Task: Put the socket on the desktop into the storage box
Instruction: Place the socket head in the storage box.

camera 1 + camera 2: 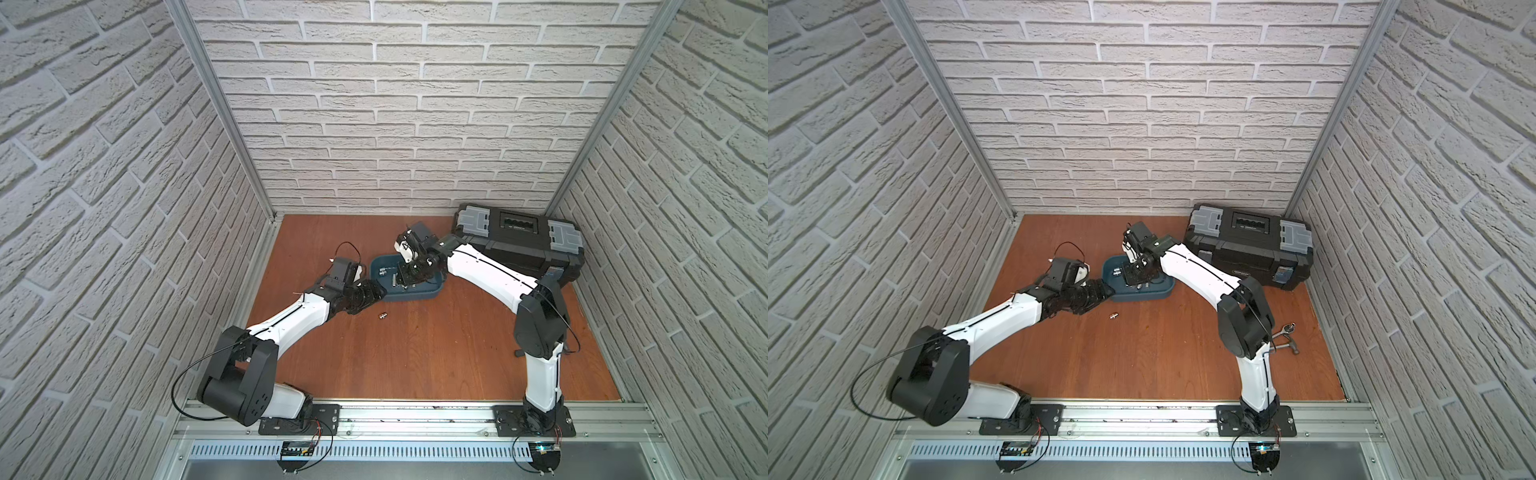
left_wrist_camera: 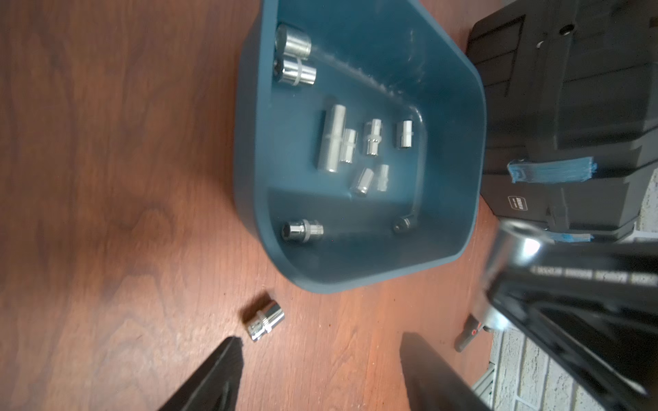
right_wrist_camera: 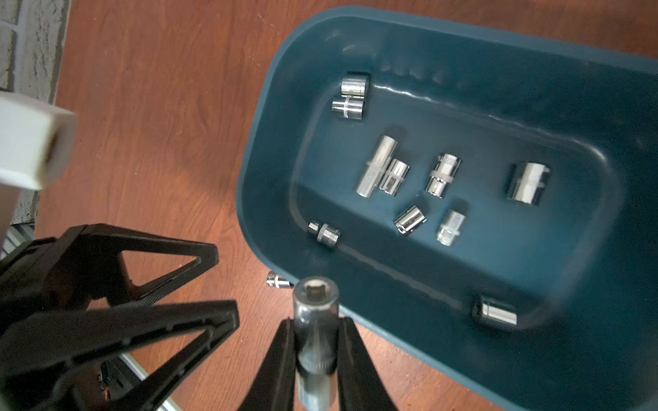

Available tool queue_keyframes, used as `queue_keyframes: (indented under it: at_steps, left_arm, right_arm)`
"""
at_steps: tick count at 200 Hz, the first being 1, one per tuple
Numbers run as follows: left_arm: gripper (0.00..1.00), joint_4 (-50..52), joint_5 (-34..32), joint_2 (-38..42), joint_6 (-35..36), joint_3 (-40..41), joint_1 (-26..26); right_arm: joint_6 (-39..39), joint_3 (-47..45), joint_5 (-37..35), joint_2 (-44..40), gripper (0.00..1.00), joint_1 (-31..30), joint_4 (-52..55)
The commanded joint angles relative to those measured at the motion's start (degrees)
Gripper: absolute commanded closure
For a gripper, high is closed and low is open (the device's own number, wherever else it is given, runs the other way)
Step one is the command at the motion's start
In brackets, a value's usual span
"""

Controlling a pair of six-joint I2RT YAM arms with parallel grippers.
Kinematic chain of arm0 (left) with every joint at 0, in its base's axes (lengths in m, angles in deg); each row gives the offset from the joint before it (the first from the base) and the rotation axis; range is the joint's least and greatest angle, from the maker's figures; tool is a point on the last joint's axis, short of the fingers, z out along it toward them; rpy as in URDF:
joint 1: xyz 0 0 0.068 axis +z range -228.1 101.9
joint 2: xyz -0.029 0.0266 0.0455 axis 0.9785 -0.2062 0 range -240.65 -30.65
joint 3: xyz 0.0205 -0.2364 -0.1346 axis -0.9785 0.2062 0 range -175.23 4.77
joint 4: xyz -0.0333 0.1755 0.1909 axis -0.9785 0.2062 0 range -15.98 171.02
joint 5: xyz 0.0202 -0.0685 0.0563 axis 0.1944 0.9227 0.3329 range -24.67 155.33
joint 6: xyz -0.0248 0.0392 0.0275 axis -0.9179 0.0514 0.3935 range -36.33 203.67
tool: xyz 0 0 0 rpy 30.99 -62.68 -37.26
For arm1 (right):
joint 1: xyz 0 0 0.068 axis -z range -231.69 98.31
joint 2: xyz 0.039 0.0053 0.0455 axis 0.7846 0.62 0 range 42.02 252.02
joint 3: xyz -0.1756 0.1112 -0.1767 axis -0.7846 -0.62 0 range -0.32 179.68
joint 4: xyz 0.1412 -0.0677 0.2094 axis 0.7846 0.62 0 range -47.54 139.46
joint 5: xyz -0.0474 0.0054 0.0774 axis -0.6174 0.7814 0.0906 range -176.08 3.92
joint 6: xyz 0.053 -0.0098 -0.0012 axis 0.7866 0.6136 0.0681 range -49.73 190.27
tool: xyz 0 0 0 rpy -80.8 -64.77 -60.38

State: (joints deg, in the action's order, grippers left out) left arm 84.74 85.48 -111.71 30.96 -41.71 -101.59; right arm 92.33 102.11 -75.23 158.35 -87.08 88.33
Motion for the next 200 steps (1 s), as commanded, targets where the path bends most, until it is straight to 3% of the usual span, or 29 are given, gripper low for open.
queue_keyframes:
  at_steps: [1,106,200]
  left_arm:
    - [0.25,-0.22,-0.81,-1.08,1.19,-1.87,0.15]
    - [0.26,1.01,-1.33,-2.62,2.06,-2.49,0.11]
    - [0.26,1.81,-1.94,-3.25,3.40,-2.37,-0.86]
  right_arm:
    - [0.21,3.26,1.04,3.05,0.83,0.97,1.50]
    - [2.89,17.93,0.62,15.68,0.83,4.70,6.74]
    - [4.55,23.11,0.73,21.98,0.82,5.94,7.84]
